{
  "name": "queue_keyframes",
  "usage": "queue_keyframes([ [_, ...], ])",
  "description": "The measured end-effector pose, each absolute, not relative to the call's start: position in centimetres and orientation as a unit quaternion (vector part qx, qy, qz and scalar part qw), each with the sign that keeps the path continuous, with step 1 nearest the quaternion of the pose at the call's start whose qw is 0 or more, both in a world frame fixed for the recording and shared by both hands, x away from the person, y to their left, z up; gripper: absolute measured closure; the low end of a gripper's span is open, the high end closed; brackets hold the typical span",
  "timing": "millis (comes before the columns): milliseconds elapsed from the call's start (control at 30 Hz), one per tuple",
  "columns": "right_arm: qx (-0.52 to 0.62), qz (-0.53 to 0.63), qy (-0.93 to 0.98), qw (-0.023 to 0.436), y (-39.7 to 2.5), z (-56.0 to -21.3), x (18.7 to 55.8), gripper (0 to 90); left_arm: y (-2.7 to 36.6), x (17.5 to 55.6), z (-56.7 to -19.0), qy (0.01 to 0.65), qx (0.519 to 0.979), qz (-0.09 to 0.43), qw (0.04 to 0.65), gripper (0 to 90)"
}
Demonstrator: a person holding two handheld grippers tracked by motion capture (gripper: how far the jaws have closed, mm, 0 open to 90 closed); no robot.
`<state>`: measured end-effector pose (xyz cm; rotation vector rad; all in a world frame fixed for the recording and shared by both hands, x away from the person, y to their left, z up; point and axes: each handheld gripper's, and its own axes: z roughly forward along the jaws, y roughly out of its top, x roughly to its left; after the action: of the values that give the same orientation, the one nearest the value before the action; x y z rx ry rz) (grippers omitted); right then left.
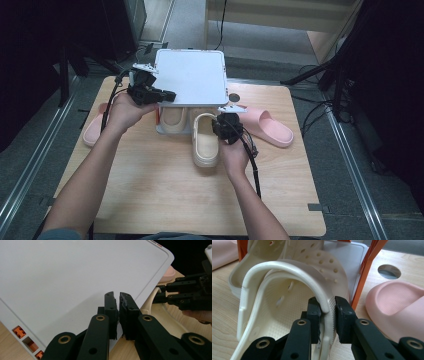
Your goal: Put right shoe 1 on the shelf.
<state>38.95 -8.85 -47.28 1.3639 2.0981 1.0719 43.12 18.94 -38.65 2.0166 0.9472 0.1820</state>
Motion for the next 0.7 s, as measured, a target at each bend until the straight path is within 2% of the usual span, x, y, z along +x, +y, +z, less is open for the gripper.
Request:
queue_keyframes([
  [333,0.500,0.406,0.743,0.179,-9.0,-47.6,38.9,68.7,18.9,43.1,-38.7,0.382,0.811,0.074,0.438,84.4],
  [433,0.500,0.421,0.741,0.154,-9.3,-47.5,38.7,64.1,18.8,43.1,-38.7,0.380,0.811,0.077,0.438,84.6],
  [700,0.473,0.424,0.757,0.152,-10.0,-45.7,36.9,59.6,18.8,43.1,-38.7,0.380,0.812,0.079,0.437,84.5],
])
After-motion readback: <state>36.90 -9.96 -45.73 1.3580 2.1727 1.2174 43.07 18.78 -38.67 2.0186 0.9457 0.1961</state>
